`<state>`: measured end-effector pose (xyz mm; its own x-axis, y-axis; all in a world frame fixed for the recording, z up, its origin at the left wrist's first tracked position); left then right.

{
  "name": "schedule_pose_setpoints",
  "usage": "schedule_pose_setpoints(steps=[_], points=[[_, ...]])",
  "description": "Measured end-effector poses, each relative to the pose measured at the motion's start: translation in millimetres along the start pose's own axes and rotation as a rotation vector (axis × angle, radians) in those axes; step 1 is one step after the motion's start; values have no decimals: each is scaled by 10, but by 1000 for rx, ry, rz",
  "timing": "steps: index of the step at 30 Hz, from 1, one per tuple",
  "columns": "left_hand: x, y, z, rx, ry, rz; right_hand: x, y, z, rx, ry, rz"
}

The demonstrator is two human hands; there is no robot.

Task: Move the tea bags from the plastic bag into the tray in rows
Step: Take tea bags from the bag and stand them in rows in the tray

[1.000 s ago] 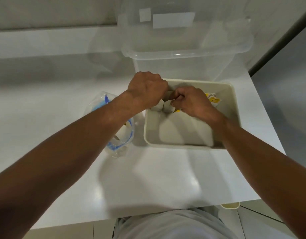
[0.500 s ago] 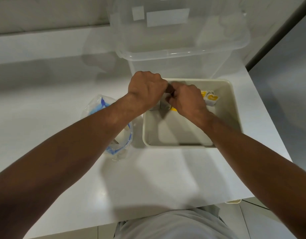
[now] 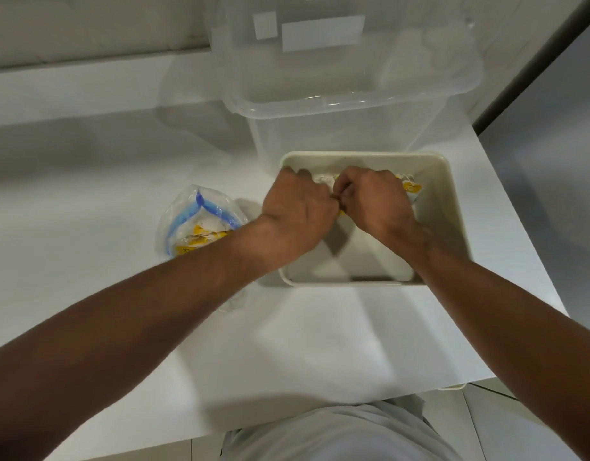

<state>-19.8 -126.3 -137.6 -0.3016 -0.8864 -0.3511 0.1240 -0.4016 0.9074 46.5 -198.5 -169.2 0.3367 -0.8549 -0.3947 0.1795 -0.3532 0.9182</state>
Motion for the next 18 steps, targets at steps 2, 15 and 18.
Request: schedule_pose_setpoints(steps=[2,15,18], points=[[111,-146,-15,-79,-30,-16,32,-98,4,-79,-19,78],[176,-454,-82,-197,45,-59,165,-210,20,-150,-50,-9],[247,-413,-49,-203,-45,-264,131,-181,55,-136,15,22]])
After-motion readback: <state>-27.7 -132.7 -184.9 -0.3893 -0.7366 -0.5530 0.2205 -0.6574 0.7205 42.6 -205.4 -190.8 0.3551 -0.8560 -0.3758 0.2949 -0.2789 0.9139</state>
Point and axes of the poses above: each hand's wrist, its own z-axis away from the middle knuckle, its own y-axis out of the back of the hand, x = y × z, the point moved 9 cm from there along -z, towards the middle knuckle, and after that the axes turned 1 degree about z, right-handed, at the moved point
